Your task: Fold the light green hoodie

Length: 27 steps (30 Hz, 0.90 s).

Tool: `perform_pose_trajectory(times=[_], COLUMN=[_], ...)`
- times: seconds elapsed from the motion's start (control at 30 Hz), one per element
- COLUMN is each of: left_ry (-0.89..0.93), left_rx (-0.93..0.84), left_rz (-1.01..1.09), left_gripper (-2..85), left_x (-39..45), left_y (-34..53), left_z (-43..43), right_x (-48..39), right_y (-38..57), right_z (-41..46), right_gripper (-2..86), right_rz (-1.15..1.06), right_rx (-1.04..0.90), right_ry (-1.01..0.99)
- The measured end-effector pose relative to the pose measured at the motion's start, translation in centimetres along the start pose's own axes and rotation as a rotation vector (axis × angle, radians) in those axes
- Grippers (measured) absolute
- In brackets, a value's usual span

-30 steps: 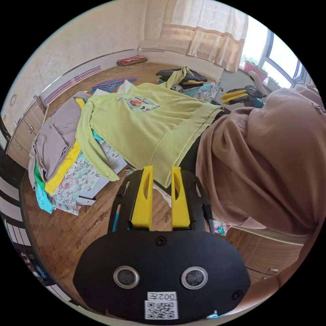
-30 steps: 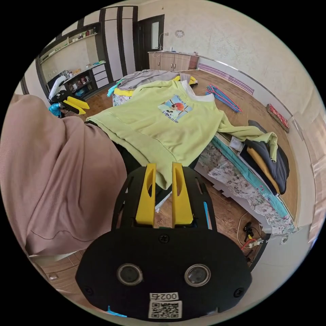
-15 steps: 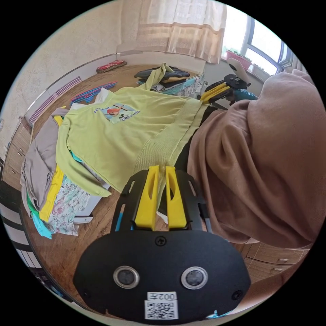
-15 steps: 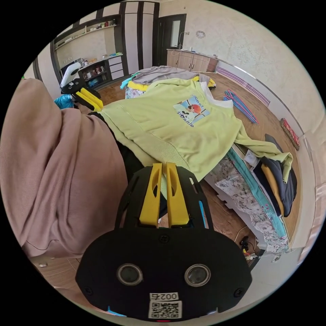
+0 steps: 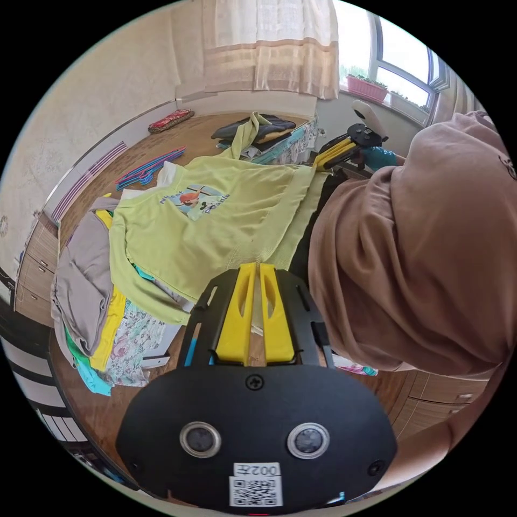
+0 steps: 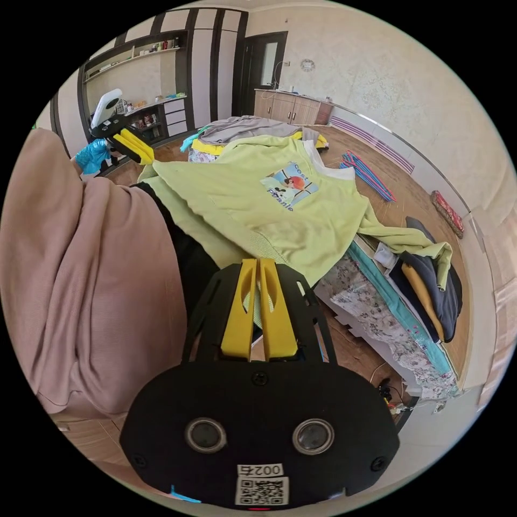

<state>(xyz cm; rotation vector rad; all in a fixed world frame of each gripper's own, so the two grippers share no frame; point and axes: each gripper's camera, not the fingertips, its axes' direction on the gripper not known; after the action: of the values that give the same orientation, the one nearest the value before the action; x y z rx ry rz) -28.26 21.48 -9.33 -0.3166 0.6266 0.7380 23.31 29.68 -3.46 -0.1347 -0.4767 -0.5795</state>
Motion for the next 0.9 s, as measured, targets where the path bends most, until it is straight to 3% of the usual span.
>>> perform_pose_trajectory(times=[0.53,0.9], left_ry=[0.075,0.037], left_rx=[-0.1,-0.173], left_rz=[0.002,-0.163], left_gripper=[-0.8,5.8], left_x=[-0.2,-2.8], left_y=[0.0,2.9], left_z=[3.1,4.7], right_x=[0.3,4.3], right_y=[1.0,4.5], right_z=[-0.1,1.9], right_gripper=[1.7,8.1], right_rz=[-0.032,0.225], right_rx=[-0.087,-0.067], right_ry=[-0.04,-0.022])
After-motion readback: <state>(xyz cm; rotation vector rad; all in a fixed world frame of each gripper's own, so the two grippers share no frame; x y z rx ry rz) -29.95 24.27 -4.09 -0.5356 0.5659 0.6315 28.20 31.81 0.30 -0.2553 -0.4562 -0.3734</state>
